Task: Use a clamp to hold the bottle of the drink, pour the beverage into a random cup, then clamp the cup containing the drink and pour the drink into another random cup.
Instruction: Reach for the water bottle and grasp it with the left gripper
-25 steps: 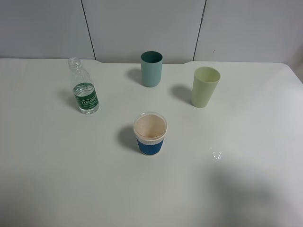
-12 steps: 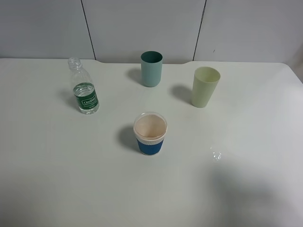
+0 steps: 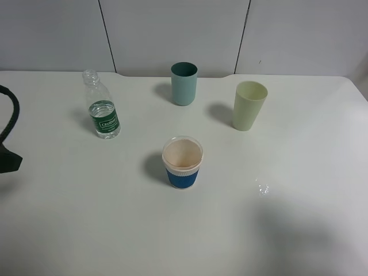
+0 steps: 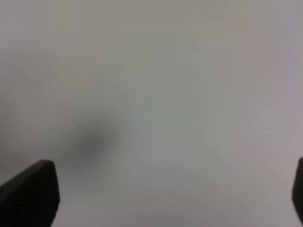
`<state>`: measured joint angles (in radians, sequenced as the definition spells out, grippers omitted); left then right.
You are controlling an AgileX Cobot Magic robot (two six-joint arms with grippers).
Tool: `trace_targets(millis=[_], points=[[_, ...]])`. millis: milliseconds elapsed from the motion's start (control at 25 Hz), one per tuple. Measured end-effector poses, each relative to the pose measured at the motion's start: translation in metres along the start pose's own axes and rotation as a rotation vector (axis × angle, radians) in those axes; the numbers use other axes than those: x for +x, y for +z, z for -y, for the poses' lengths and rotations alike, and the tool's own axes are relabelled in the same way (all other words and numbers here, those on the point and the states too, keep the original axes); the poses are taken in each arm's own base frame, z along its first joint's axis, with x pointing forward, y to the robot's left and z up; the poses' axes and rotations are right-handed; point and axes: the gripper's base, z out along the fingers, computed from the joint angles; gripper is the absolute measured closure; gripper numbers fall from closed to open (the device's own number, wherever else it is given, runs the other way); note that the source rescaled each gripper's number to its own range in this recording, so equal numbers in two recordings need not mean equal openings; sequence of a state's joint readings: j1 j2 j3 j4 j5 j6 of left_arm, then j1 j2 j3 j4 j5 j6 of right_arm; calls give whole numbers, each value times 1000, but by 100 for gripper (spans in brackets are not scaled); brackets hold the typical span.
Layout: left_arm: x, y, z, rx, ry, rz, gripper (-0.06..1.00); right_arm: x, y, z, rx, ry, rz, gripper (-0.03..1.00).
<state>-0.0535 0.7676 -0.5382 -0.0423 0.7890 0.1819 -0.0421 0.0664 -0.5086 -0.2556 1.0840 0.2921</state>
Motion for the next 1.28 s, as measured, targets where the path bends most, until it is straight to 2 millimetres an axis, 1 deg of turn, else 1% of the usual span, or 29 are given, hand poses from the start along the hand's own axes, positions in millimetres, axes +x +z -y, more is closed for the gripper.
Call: trace_targets(millis=[160,240,280,360,440,480,600,720,880,1000,1160,1280], points=[[-10,29,-2,21,31,-71,-6,0,0,0,0,0,0,2],[-11,32,-2,22,32,-75,-6,0,0,0,0,0,0,2],[-13,39,0,29,44,-82,-6,0,0,0,0,0,0,2],[-20,52,8,53,86,-65,-6,0,0,0,0,0,0,2],[-22,54,9,57,95,-53,-6,0,0,0,0,0,0,2],[-27,65,18,80,132,-32,-6,0,0,0,0,0,0,2],[-31,80,29,106,165,-30,-6,0,0,0,0,0,0,2],[-33,90,33,115,173,-34,-6,0,0,0,0,0,0,2],[-41,107,41,118,158,34,-6,0,0,0,0,0,0,2],[-41,118,43,114,153,90,-6,0,0,0,0,0,0,2],[-32,133,44,104,143,137,-6,0,0,0,0,0,0,2],[-29,136,44,100,141,158,-6,0,0,0,0,0,0,2]])
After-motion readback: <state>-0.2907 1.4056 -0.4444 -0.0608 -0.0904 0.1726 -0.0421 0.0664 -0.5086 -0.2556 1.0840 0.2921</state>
